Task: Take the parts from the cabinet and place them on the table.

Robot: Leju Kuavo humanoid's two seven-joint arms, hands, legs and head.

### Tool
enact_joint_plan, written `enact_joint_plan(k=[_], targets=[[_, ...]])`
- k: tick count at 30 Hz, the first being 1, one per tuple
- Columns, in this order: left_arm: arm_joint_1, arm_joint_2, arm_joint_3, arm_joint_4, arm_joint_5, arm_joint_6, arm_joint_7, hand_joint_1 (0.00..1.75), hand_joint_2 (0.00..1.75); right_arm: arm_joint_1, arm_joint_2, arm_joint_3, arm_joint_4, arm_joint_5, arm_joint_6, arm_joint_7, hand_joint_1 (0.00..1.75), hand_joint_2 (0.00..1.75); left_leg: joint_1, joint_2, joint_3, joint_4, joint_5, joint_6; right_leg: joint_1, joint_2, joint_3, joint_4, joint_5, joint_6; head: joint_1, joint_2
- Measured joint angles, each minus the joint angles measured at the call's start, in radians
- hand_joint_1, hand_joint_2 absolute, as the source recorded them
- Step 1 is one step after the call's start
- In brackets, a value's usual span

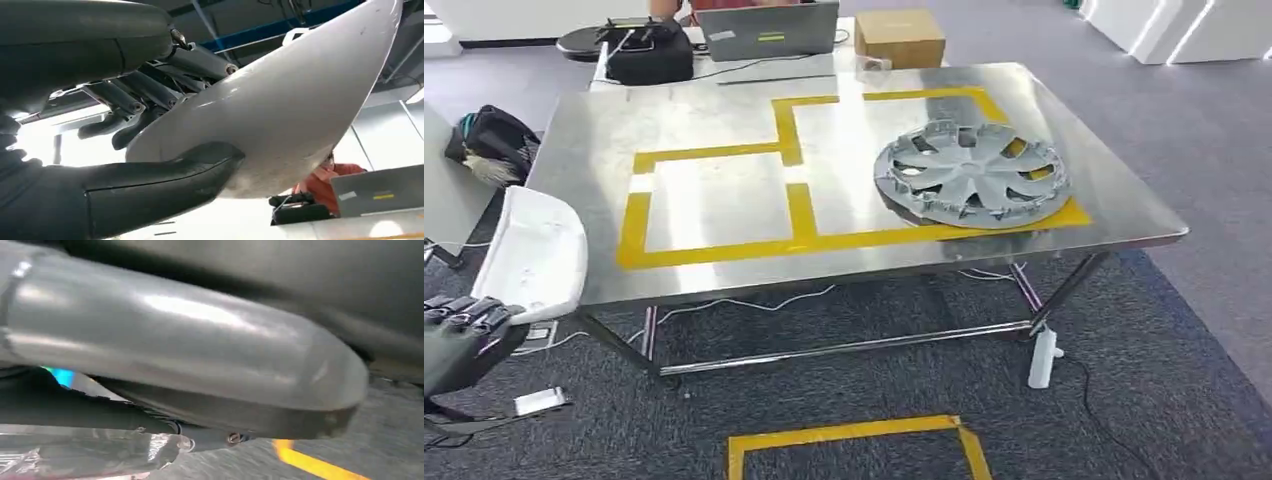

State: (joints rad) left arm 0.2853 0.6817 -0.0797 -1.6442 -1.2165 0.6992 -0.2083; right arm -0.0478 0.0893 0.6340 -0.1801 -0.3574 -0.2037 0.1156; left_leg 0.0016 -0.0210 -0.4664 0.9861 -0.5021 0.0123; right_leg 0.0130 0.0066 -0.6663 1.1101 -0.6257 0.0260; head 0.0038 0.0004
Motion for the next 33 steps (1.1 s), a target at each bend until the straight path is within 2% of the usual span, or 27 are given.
enact_joint_plan(k=[1,2,3,4,5,6,7,8,10,11,12,13,15,16,17,18,20,21,24,26,27,28,29,31,32,33], targets=[[0.003,-0.003,0.002,-0.001,0.005,0.000,0.000,1.75,1.75,0.002,0.000,0.000,0.001,0.000,-0.003,-0.002,0.00,0.00,-0.004,-0.001,0.015,0.004,-0.022,-0.003,0.001,0.001,-0.005,-0.043,0.144,-0.007,-0.002,0.000],[0.014,-0.007,0.011,-0.007,0.019,0.000,-0.016,1.75,1.75,0.000,0.005,0.001,0.001,0.000,-0.006,-0.004,0.00,0.00,-0.008,-0.005,0.029,-0.002,-0.038,-0.009,0.001,0.000,0.012,-0.048,0.144,-0.008,0.000,0.000],[0.019,-0.007,0.023,-0.017,0.026,0.000,-0.034,1.75,1.75,-0.004,0.008,0.001,0.000,0.000,-0.010,-0.003,0.00,0.00,-0.007,-0.006,0.043,-0.011,-0.050,-0.015,0.001,0.000,0.034,-0.050,0.156,-0.009,-0.007,0.000],[0.023,-0.011,0.036,-0.026,0.029,0.000,-0.047,1.75,1.75,-0.008,0.009,0.002,-0.001,0.000,-0.010,-0.003,0.00,0.00,-0.007,-0.005,0.047,0.017,-0.033,-0.023,0.000,0.001,0.032,-0.061,0.180,-0.015,-0.005,0.000],[0.023,-0.014,0.048,-0.030,0.030,0.000,-0.055,1.75,1.75,-0.011,0.011,0.002,-0.002,0.000,-0.010,0.004,0.00,0.00,-0.008,-0.006,0.045,0.033,-0.033,-0.024,-0.007,0.001,0.057,-0.061,0.202,-0.021,-0.008,0.000],[0.027,-0.016,0.058,-0.032,0.028,0.000,-0.059,1.75,1.75,-0.017,0.013,0.002,-0.002,0.001,-0.010,0.004,0.00,0.00,-0.008,-0.001,0.037,0.064,-0.039,-0.031,-0.008,-0.004,0.059,-0.062,0.201,-0.023,-0.007,0.000],[0.029,-0.019,0.067,-0.036,0.028,0.002,-0.062,1.75,1.75,-0.019,0.013,0.003,-0.002,0.001,-0.010,0.004,0.00,0.00,-0.007,0.005,0.021,0.090,-0.057,-0.037,-0.008,-0.004,0.060,-0.062,0.200,-0.026,-0.013,0.000],[0.032,-0.023,0.077,-0.039,0.025,0.002,-0.073,1.75,1.75,-0.020,0.013,0.005,-0.002,0.002,-0.009,0.004,0.00,0.00,-0.004,0.008,-0.022,0.156,-0.108,-0.047,-0.008,-0.004,0.059,-0.063,0.198,-0.029,-0.013,0.000],[0.043,-0.035,0.088,-0.039,0.024,0.002,-0.086,1.75,1.75,-0.016,0.013,0.007,-0.002,0.002,-0.009,0.001,0.00,0.00,-0.001,0.009,-0.093,0.258,-0.181,-0.051,-0.008,-0.004,0.054,-0.063,0.192,-0.031,-0.014,0.000],[0.048,-0.041,0.093,-0.039,0.024,0.002,-0.089,1.75,1.75,-0.014,0.013,0.007,-0.002,0.003,-0.009,0.002,0.00,0.00,-0.001,0.009,-0.117,0.279,-0.186,-0.051,-0.008,-0.004,0.053,-0.063,0.190,-0.031,-0.014,0.000],[0.050,-0.045,0.094,-0.039,0.024,0.001,-0.090,1.75,1.75,-0.010,0.013,0.007,-0.002,0.003,-0.009,0.005,0.00,0.00,-0.001,0.009,-0.124,0.266,-0.164,-0.050,-0.007,-0.004,0.054,-0.063,0.188,-0.031,-0.014,0.000],[0.053,-0.049,0.096,-0.039,0.024,0.002,-0.090,1.75,1.75,-0.008,0.013,0.008,-0.002,0.003,-0.009,0.005,0.00,0.00,-0.001,0.009,-0.114,0.216,-0.113,-0.048,-0.007,-0.004,0.057,-0.063,0.186,-0.031,-0.014,0.000],[0.054,-0.053,0.104,-0.039,0.024,0.002,-0.090,1.75,1.75,-0.009,0.013,0.008,-0.002,0.003,-0.008,0.005,0.00,0.00,-0.001,0.010,-0.072,0.066,0.006,-0.041,-0.007,-0.004,0.063,-0.063,0.182,-0.028,-0.014,0.000],[0.054,-0.055,0.108,-0.039,0.024,0.002,-0.090,1.75,1.75,-0.009,0.013,0.008,-0.002,0.003,-0.008,0.004,0.00,0.00,-0.003,0.013,-0.067,0.029,0.021,-0.039,-0.006,-0.004,0.059,-0.064,0.181,-0.026,-0.012,0.000],[0.054,-0.058,0.111,-0.040,0.024,0.002,-0.090,1.75,1.75,-0.009,0.013,0.008,-0.002,0.003,-0.008,0.004,0.00,0.00,-0.005,0.014,-0.071,0.011,-0.011,-0.033,-0.004,-0.002,0.055,-0.062,0.185,-0.019,-0.016,0.000],[0.057,-0.060,0.113,-0.040,0.022,0.002,-0.093,1.75,1.75,-0.008,0.013,0.008,-0.002,0.004,-0.009,0.004,0.00,0.00,-0.008,0.014,-0.073,0.013,0.011,-0.028,-0.003,-0.003,0.052,-0.067,0.187,-0.014,-0.013,0.000],[0.063,-0.065,0.124,-0.044,0.022,0.002,-0.122,1.75,1.75,-0.005,0.013,0.010,-0.002,0.006,-0.008,0.011,0.00,0.00,-0.008,0.013,-0.073,0.004,0.023,-0.019,-0.003,-0.004,0.060,-0.081,0.190,-0.004,-0.013,0.000],[0.065,-0.068,0.127,-0.047,0.022,0.002,-0.131,1.75,1.75,-0.006,0.013,0.010,-0.002,0.006,-0.009,0.011,0.00,0.00,-0.003,0.012,-0.065,-0.003,0.031,-0.025,0.002,-0.004,0.063,-0.082,0.188,-0.011,-0.015,0.000],[0.065,-0.068,0.127,-0.047,0.022,0.002,-0.131,1.75,1.75,-0.006,0.013,0.010,-0.002,0.006,-0.009,0.011,0.00,0.00,-0.003,0.012,-0.065,-0.003,0.031,-0.025,0.002,-0.004,0.063,-0.082,0.188,-0.011,-0.015,0.000],[0.066,-0.069,0.128,-0.048,0.022,0.002,-0.133,1.75,1.75,-0.007,0.013,0.010,-0.002,0.006,-0.009,0.011,0.00,0.00,-0.003,0.012,-0.065,-0.005,0.033,-0.031,0.003,-0.004,0.065,-0.084,0.189,-0.019,-0.015,0.000],[0.066,-0.070,0.130,-0.049,0.023,0.002,-0.137,1.75,1.75,-0.006,0.013,0.010,-0.002,0.006,-0.009,0.011,0.00,0.00,-0.003,0.012,-0.065,-0.006,0.034,-0.034,0.004,-0.004,0.066,-0.087,0.191,-0.026,-0.012,0.000],[0.066,-0.072,0.137,-0.053,0.025,0.002,-0.147,1.75,1.75,-0.007,0.013,0.011,-0.002,0.007,-0.009,0.011,0.00,0.00,-0.002,0.012,-0.064,-0.006,0.033,-0.034,0.005,-0.003,0.066,-0.089,0.195,-0.053,-0.008,0.000],[0.066,-0.074,0.138,-0.053,0.026,0.002,-0.149,1.75,1.75,-0.008,0.013,0.011,-0.002,0.007,-0.009,0.011,0.00,0.00,-0.002,0.012,-0.064,-0.006,0.032,-0.033,0.007,-0.003,0.067,-0.089,0.193,-0.058,-0.008,0.000],[0.067,-0.053,0.129,-0.053,0.043,-0.006,-0.136,1.75,1.75,-0.008,0.013,0.016,-0.002,0.013,-0.007,0.011,0.00,0.00,-0.004,0.011,-0.059,-0.006,0.025,-0.021,0.006,-0.004,0.077,-0.099,0.195,-0.054,-0.009,0.000],[0.066,-0.046,0.125,-0.053,0.043,-0.010,-0.132,1.75,1.75,-0.008,0.013,0.016,-0.002,0.013,-0.007,0.011,0.00,0.00,-0.005,0.011,-0.059,-0.006,0.024,-0.019,0.006,-0.004,0.077,-0.101,0.196,-0.051,-0.009,0.000],[0.065,-0.037,0.121,-0.053,0.041,-0.010,-0.127,1.75,1.75,-0.008,0.013,0.016,-0.002,0.014,-0.007,0.011,0.00,0.00,-0.005,0.011,-0.059,-0.006,0.024,-0.019,0.005,-0.004,0.078,-0.103,0.195,-0.042,-0.009,0.000]])
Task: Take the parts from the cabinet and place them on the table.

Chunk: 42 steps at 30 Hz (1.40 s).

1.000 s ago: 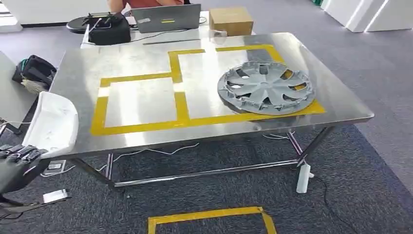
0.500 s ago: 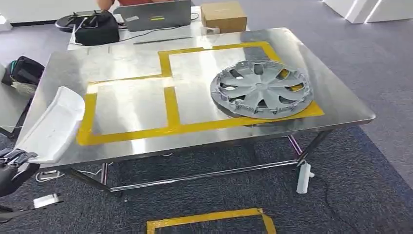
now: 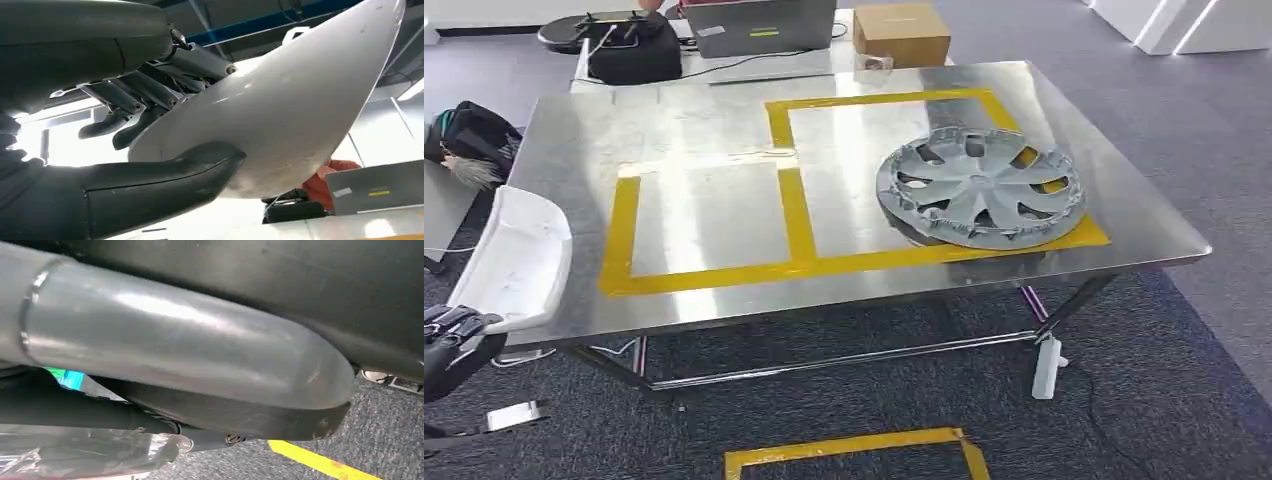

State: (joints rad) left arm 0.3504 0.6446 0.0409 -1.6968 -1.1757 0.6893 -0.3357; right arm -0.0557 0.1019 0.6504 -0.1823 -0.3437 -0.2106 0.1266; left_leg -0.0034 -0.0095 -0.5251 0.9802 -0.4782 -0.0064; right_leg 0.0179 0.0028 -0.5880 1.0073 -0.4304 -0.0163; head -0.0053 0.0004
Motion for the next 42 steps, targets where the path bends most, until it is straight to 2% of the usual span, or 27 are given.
enact_joint_plan(k=[2,3,4,5,6,8,10,12,14,16,17,18,20,22,23,25,27,28,29,31,32,33,34,37,38,40,42], targets=[[-0.008,0.013,-0.011,0.000,-0.009,0.004,0.006,1.75,1.75,0.000,0.000,0.000,0.000,0.002,0.001,0.000,0.00,0.00,0.000,0.000,0.000,0.000,-0.002,0.003,-0.002,0.000,0.003,-0.005,0.001,0.030,0.000,0.000],[-0.012,0.018,-0.015,0.000,-0.011,0.006,0.008,1.75,1.75,0.000,0.000,0.000,0.000,0.002,0.001,0.000,0.00,0.00,-0.001,0.000,-0.001,0.001,-0.004,0.005,-0.006,0.000,0.005,-0.011,0.002,0.035,0.000,0.000],[-0.015,0.026,-0.017,0.000,-0.016,0.006,0.008,1.75,1.75,-0.001,0.002,0.001,0.000,0.002,0.001,0.000,0.00,0.00,-0.003,-0.001,0.001,-0.011,-0.017,0.027,-0.008,-0.001,0.012,-0.007,0.010,0.061,-0.001,0.000],[-0.020,0.030,-0.023,0.000,-0.018,0.006,0.009,1.75,1.75,-0.001,0.003,0.001,0.000,0.002,0.002,0.000,0.00,0.00,-0.002,-0.001,0.006,-0.019,-0.025,0.039,-0.008,-0.002,0.011,-0.001,0.017,0.070,0.000,0.000],[-0.022,0.036,-0.027,-0.001,-0.019,0.006,0.016,1.75,1.75,-0.002,0.003,0.001,0.000,0.002,0.002,0.002,0.00,0.00,0.004,-0.003,0.021,-0.024,-0.020,0.046,-0.008,-0.002,0.004,0.006,0.008,0.071,-0.001,0.000],[-0.028,0.051,-0.036,-0.003,-0.025,0.004,0.028,1.75,1.75,-0.004,0.003,0.001,0.000,0.002,0.002,0.008,0.00,0.00,0.005,-0.002,0.038,-0.026,-0.026,0.052,-0.009,0.001,-0.039,0.089,-0.033,0.054,0.005,0.000],[-0.032,0.059,-0.045,-0.003,-0.026,0.000,0.036,1.75,1.75,-0.004,0.003,0.001,0.000,0.002,0.001,0.008,0.00,0.00,0.006,-0.002,0.053,-0.025,-0.037,0.049,-0.012,0.002,-0.132,0.251,-0.087,0.062,0.004,0.000],[-0.033,0.064,-0.054,-0.003,-0.026,-0.002,0.040,1.75,1.75,-0.004,0.002,0.001,0.000,0.002,0.000,-0.017,0.00,0.00,0.013,-0.003,0.077,-0.025,-0.053,0.034,-0.013,0.003,-0.184,0.312,-0.098,0.067,0.003,0.000],[-0.035,0.068,-0.060,-0.003,-0.027,-0.002,0.041,1.75,1.75,-0.004,0.001,0.001,0.000,0.002,0.000,-0.022,0.00,0.00,0.027,-0.004,0.113,-0.025,-0.079,0.016,-0.020,0.002,-0.152,0.213,-0.063,0.093,0.005,0.000],[-0.035,0.072,-0.063,-0.003,-0.027,-0.002,0.041,1.75,1.75,0.002,0.000,0.001,0.000,0.002,0.000,-0.018,0.00,0.00,0.036,-0.006,0.147,-0.023,-0.112,-0.007,-0.040,0.000,-0.103,0.060,0.038,0.107,0.006,0.000],[-0.033,0.077,-0.064,-0.002,-0.027,-0.002,0.042,1.75,1.75,0.002,0.000,0.002,0.002,0.003,0.001,-0.018,0.00,0.00,0.038,-0.009,0.161,-0.011,-0.122,-0.016,-0.034,-0.007,-0.108,0.056,0.044,0.095,0.016,0.000],[-0.038,0.081,-0.064,-0.002,-0.021,-0.002,0.044,1.75,1.75,0.000,0.001,0.002,0.002,0.002,0.000,-0.018,0.00,0.00,0.036,-0.011,0.158,-0.015,-0.127,-0.024,-0.032,-0.001,-0.096,0.068,0.034,0.069,0.011,0.000],[-0.051,0.084,-0.068,-0.002,-0.008,-0.002,0.046,1.75,1.75,-0.005,0.002,0.002,0.001,0.002,0.000,-0.016,0.00,0.00,0.039,-0.010,0.155,-0.010,-0.109,-0.037,-0.030,0.001,-0.097,0.074,0.027,0.057,0.008,0.000],[-0.059,0.084,-0.078,-0.002,-0.006,-0.002,0.047,1.75,1.75,-0.009,0.002,0.002,0.000,0.002,0.001,-0.008,0.00,0.00,0.040,-0.004,0.056,0.151,-0.021,-0.050,-0.037,0.003,-0.079,0.057,0.016,0.044,0.006,0.000],[-0.060,0.084,-0.080,-0.002,-0.004,-0.002,0.047,1.75,1.75,-0.009,0.002,0.002,0.000,0.002,0.000,-0.008,0.00,0.00,0.039,-0.002,-0.003,0.230,-0.003,-0.052,-0.037,0.002,-0.065,0.046,0.011,0.040,0.002,0.000],[-0.060,0.084,-0.086,-0.001,-0.003,-0.002,0.047,1.75,1.75,-0.007,0.003,0.002,0.000,0.002,0.002,-0.007,0.00,0.00,0.038,-0.002,-0.089,0.300,-0.085,-0.053,-0.037,0.004,-0.036,0.031,-0.003,0.034,0.002,0.000],[-0.058,0.084,-0.090,-0.001,-0.003,-0.001,0.047,1.75,1.75,-0.006,0.003,0.002,0.000,0.002,0.003,-0.007,0.00,0.00,0.037,-0.002,-0.139,0.302,-0.170,-0.051,-0.037,0.007,-0.008,0.027,-0.021,0.030,0.001,0.000],[-0.057,0.085,-0.090,-0.001,-0.004,0.000,0.047,1.75,1.75,-0.006,0.003,0.002,0.000,0.002,0.003,-0.007,0.00,0.00,0.037,-0.002,-0.147,0.282,-0.163,-0.049,-0.037,0.009,0.005,0.027,-0.031,0.029,0.001,0.000],[-0.055,0.086,-0.091,-0.001,-0.007,0.002,0.047,1.75,1.75,-0.006,0.003,0.002,0.000,0.002,0.003,-0.007,0.00,0.00,0.038,-0.002,-0.143,0.234,-0.119,-0.048,-0.037,0.010,0.020,0.027,-0.041,0.031,0.001,0.000],[-0.052,0.089,-0.094,0.000,-0.008,0.004,0.049,1.75,1.75,-0.006,0.004,0.002,0.000,0.002,0.003,-0.007,0.00,0.00,0.038,0.001,-0.111,0.084,0.044,-0.048,-0.039,0.011,0.043,0.025,-0.060,0.040,0.001,0.000],[-0.053,0.088,-0.097,0.002,-0.010,0.004,0.054,1.75,1.75,-0.006,0.004,0.002,0.000,0.002,0.003,-0.007,0.00,0.00,0.037,0.007,-0.112,0.026,0.089,-0.049,-0.032,0.011,0.047,0.031,-0.069,0.049,-0.002,0.000],[-0.056,0.085,-0.102,0.005,-0.017,0.006,0.059,1.75,1.75,-0.008,0.004,0.002,0.000,0.002,0.003,-0.007,0.00,0.00,0.036,0.012,-0.112,0.037,0.046,-0.045,-0.030,0.013,0.050,0.029,-0.076,0.054,-0.006,0.000],[-0.051,0.084,-0.103,0.007,-0.019,0.007,0.063,1.75,1.75,-0.008,0.004,0.002,0.000,0.002,0.002,-0.005,0.00,0.00,0.035,0.008,-0.112,0.036,0.068,-0.041,-0.029,0.010,0.042,0.026,-0.087,0.063,-0.006,0.000],[-0.049,0.082,-0.103,0.011,-0.028,0.009,0.067,1.75,1.75,-0.008,0.004,0.002,0.000,0.002,0.001,-0.001,0.00,0.00,0.037,0.002,-0.101,0.035,0.070,-0.022,-0.033,0.005,0.061,0.021,-0.099,0.079,-0.004,0.000],[-0.050,0.082,-0.103,0.011,-0.031,0.009,0.071,1.75,1.75,-0.008,0.004,0.002,0.000,0.002,0.001,0.000,0.00,0.00,0.036,0.002,-0.097,0.035,0.067,-0.016,-0.032,0.004,0.046,0.057,-0.121,0.080,-0.003,0.000],[-0.049,0.079,-0.104,0.014,-0.035,0.009,0.073,1.75,1.75,-0.009,0.005,0.002,0.000,0.002,0.001,-0.001,0.00,0.00,0.029,0.002,-0.093,0.035,0.059,-0.004,-0.026,0.004,-0.044,0.220,-0.197,0.079,-0.003,0.000],[-0.049,0.077,-0.104,0.017,-0.036,0.009,0.073,1.75,1.75,-0.009,0.004,0.002,0.000,0.002,0.000,-0.001,0.00,0.00,0.020,0.002,-0.087,0.035,0.052,0.005,-0.019,0.005,-0.122,0.336,-0.222,0.073,-0.004,0.000]])
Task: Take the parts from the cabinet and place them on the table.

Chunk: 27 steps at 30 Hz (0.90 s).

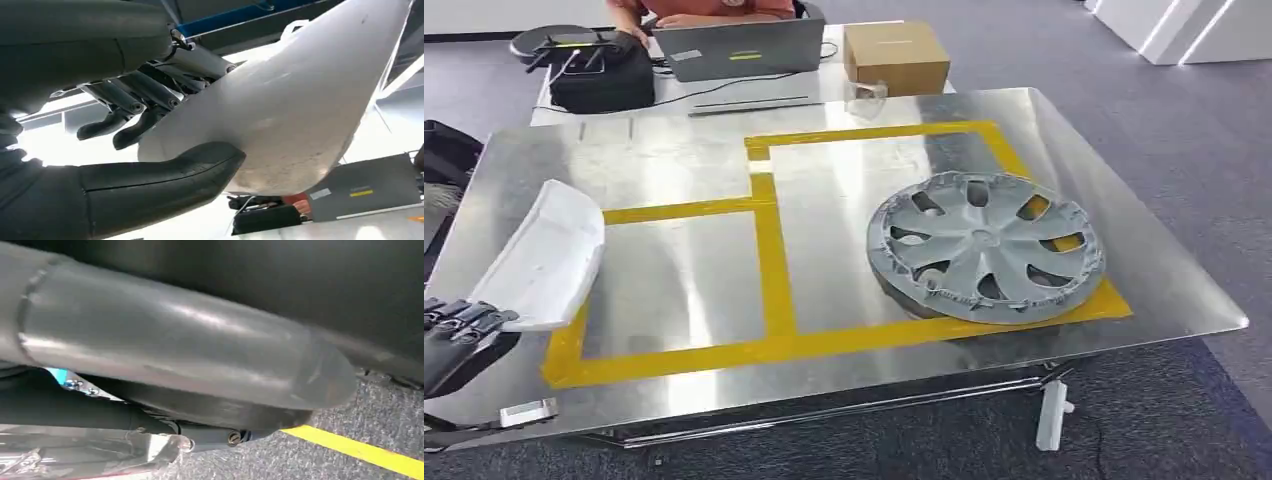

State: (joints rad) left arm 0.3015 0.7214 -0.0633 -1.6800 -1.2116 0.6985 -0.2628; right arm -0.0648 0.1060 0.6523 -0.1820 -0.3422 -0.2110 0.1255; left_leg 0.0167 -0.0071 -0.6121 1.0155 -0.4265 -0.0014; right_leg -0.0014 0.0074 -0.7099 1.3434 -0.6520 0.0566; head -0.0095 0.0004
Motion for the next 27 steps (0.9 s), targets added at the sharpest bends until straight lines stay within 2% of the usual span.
enact_joint_plan(k=[1,2,4,5,6,7,8,14,19,20,24,25,27], targets=[[0.000,0.000,0.000,0.001,0.000,0.000,0.000,1.75,1.75,0.002,0.000,0.000,0.000,0.000,0.000,0.002,0.00,0.00,-0.005,-0.001,0.006,0.000,-0.005,0.003,0.004,0.000,-0.009,-0.005,0.024,-0.007,0.001,0.000],[0.002,0.000,0.000,0.001,0.000,0.000,0.000,1.75,1.75,0.001,0.000,0.000,0.000,0.000,0.000,0.002,0.00,0.00,-0.009,-0.003,0.014,0.000,-0.011,0.005,0.008,0.000,0.004,-0.056,0.071,-0.015,0.001,0.000],[0.002,0.004,0.000,0.001,0.000,0.000,0.000,1.75,1.75,0.001,0.000,0.000,0.000,0.000,0.002,0.002,0.00,0.00,-0.017,-0.006,0.035,0.000,-0.023,0.006,0.021,0.001,0.075,-0.233,0.181,-0.041,0.001,0.000],[0.002,0.005,0.000,0.002,0.000,0.000,0.000,1.75,1.75,0.002,-0.001,0.000,0.000,0.000,0.002,0.002,0.00,0.00,-0.020,-0.006,0.040,0.000,-0.029,0.004,0.030,0.000,0.097,-0.283,0.189,-0.055,-0.002,0.000],[0.003,0.007,0.000,0.002,0.000,0.000,0.000,1.75,1.75,0.001,0.000,0.000,0.000,0.000,0.002,0.002,0.00,0.00,-0.025,-0.009,0.040,0.003,-0.033,0.000,0.025,-0.007,0.111,-0.296,0.190,-0.051,0.000,0.000],[0.005,0.011,-0.001,0.002,0.001,0.000,-0.002,1.75,1.75,0.000,0.000,0.000,0.000,0.000,0.003,0.002,0.00,0.00,-0.024,-0.008,0.038,0.004,-0.033,0.000,0.025,-0.006,0.110,-0.300,0.197,-0.042,-0.002,0.000],[0.007,0.018,-0.001,0.002,0.003,0.000,-0.005,1.75,1.75,0.001,0.001,0.000,0.000,0.001,0.004,0.002,0.00,0.00,-0.022,-0.008,0.038,0.003,-0.033,0.001,0.027,-0.005,0.109,-0.300,0.197,-0.037,-0.001,0.000],[0.014,0.055,-0.008,0.001,0.029,0.001,-0.032,1.75,1.75,0.000,0.001,0.006,0.000,0.003,0.008,0.002,0.00,0.00,-0.022,-0.006,0.042,-0.007,-0.033,-0.002,0.027,-0.001,0.108,-0.300,0.193,-0.045,-0.002,0.000],[0.014,0.063,-0.023,0.000,0.031,0.001,-0.042,1.75,1.75,-0.001,0.001,0.008,-0.001,0.005,0.012,0.002,0.00,0.00,-0.022,-0.006,0.043,-0.008,-0.032,-0.006,0.028,-0.001,0.108,-0.300,0.191,-0.048,-0.002,0.000],[0.014,0.064,-0.028,0.000,0.032,0.001,-0.049,0.00,1.75,-0.001,0.001,0.008,-0.001,0.005,0.013,0.002,0.00,0.00,-0.022,-0.006,0.042,-0.008,-0.032,-0.006,0.028,-0.001,0.108,-0.300,0.191,-0.048,-0.001,0.000],[0.012,0.064,-0.036,0.000,0.031,0.001,-0.054,0.00,1.75,-0.001,0.001,0.008,-0.001,0.005,0.014,0.002,0.00,0.00,-0.023,-0.006,0.043,-0.008,-0.032,-0.006,0.027,-0.002,0.109,-0.300,0.192,-0.048,-0.001,0.000],[0.011,0.064,-0.038,0.000,0.031,0.001,-0.055,0.00,0.00,-0.001,0.001,0.008,-0.001,0.005,0.014,0.002,0.00,0.00,-0.023,-0.006,0.043,-0.008,-0.032,-0.006,0.027,-0.002,0.109,-0.301,0.192,-0.048,-0.001,0.000],[0.010,0.063,-0.043,0.000,0.033,0.001,-0.065,0.00,0.00,-0.001,0.001,0.008,-0.001,0.006,0.014,0.002,0.00,0.00,-0.024,-0.006,0.043,-0.008,-0.032,-0.006,0.026,-0.002,0.110,-0.301,0.192,-0.047,-0.001,0.000]])
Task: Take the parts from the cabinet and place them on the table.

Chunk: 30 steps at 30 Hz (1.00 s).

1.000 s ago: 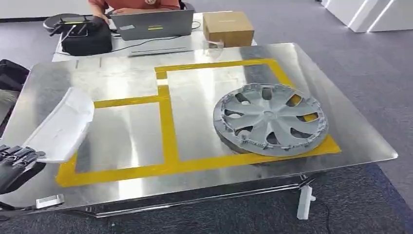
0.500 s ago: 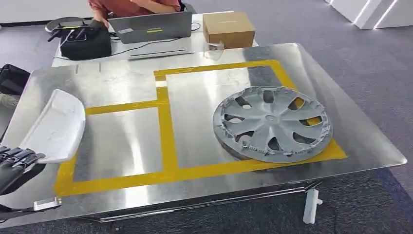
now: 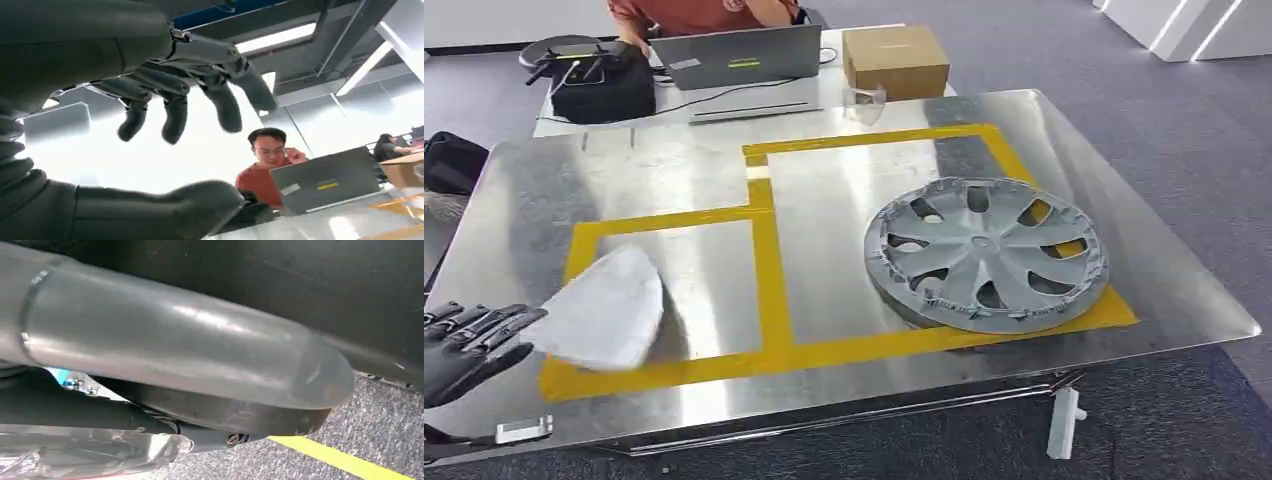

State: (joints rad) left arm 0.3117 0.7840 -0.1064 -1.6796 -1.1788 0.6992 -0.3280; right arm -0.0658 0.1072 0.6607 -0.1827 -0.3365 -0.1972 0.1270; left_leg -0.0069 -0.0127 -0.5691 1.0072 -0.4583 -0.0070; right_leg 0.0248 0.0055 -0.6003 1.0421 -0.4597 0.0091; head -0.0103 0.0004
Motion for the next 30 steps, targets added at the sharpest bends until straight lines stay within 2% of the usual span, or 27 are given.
enact_joint_plan(k=[11,21,23,25,27,28,29,30], targets=[[0.002,0.001,0.018,0.000,0.003,0.000,-0.008,0.00,0.00,-0.001,0.000,0.006,0.000,0.002,0.001,0.000,0.00,0.00,-0.001,0.000,0.000,0.000,0.000,0.000,-0.001,0.000,0.001,-0.001,0.000,0.001,0.000,0.000],[0.004,-0.029,0.066,-0.004,-0.003,0.000,-0.041,0.00,0.00,0.000,0.000,0.006,0.000,0.002,0.001,0.000,0.00,0.00,-0.001,0.000,0.000,0.000,0.000,0.000,-0.001,0.000,0.001,-0.001,0.001,0.001,0.000,0.000],[0.005,-0.033,0.076,-0.004,0.000,0.000,-0.043,0.00,0.00,0.000,0.000,0.006,0.000,0.002,0.001,0.000,0.00,0.00,-0.004,0.000,0.000,0.004,-0.003,0.008,-0.005,0.000,0.002,-0.006,0.003,0.008,-0.001,0.000],[0.009,-0.036,0.089,-0.005,0.007,0.001,-0.045,0.00,0.00,0.000,0.000,0.006,0.000,0.001,0.001,0.000,0.00,0.00,-0.006,0.000,0.000,0.004,-0.003,0.011,-0.007,0.000,0.002,-0.006,0.004,0.010,0.000,0.000],[0.010,-0.037,0.100,-0.006,0.011,0.001,-0.055,0.00,0.00,0.000,0.001,0.006,0.000,0.000,0.001,0.000,0.00,0.00,-0.006,0.000,0.000,-0.002,0.007,0.018,-0.007,0.000,0.004,-0.009,0.012,0.018,-0.001,0.000],[0.010,-0.040,0.103,-0.008,0.014,0.001,-0.059,0.00,0.00,-0.001,0.000,0.006,0.000,0.000,0.000,0.000,0.00,0.00,0.006,0.003,0.006,-0.020,0.018,0.021,-0.003,0.001,-0.001,-0.005,0.003,0.020,-0.002,0.000],[0.010,-0.042,0.108,-0.010,0.017,0.001,-0.061,0.00,0.00,0.000,0.000,0.006,0.000,0.000,0.000,0.000,0.00,0.00,0.005,0.005,0.009,-0.026,0.022,0.023,-0.003,0.002,-0.011,0.013,-0.020,0.027,0.002,0.000],[0.012,-0.045,0.114,-0.011,0.020,0.002,-0.063,0.00,0.00,0.000,0.000,0.006,0.000,-0.002,0.000,0.000,0.00,0.00,0.007,0.006,0.007,-0.026,0.023,0.026,-0.005,0.002,-0.033,0.071,-0.062,0.032,0.007,0.000]])
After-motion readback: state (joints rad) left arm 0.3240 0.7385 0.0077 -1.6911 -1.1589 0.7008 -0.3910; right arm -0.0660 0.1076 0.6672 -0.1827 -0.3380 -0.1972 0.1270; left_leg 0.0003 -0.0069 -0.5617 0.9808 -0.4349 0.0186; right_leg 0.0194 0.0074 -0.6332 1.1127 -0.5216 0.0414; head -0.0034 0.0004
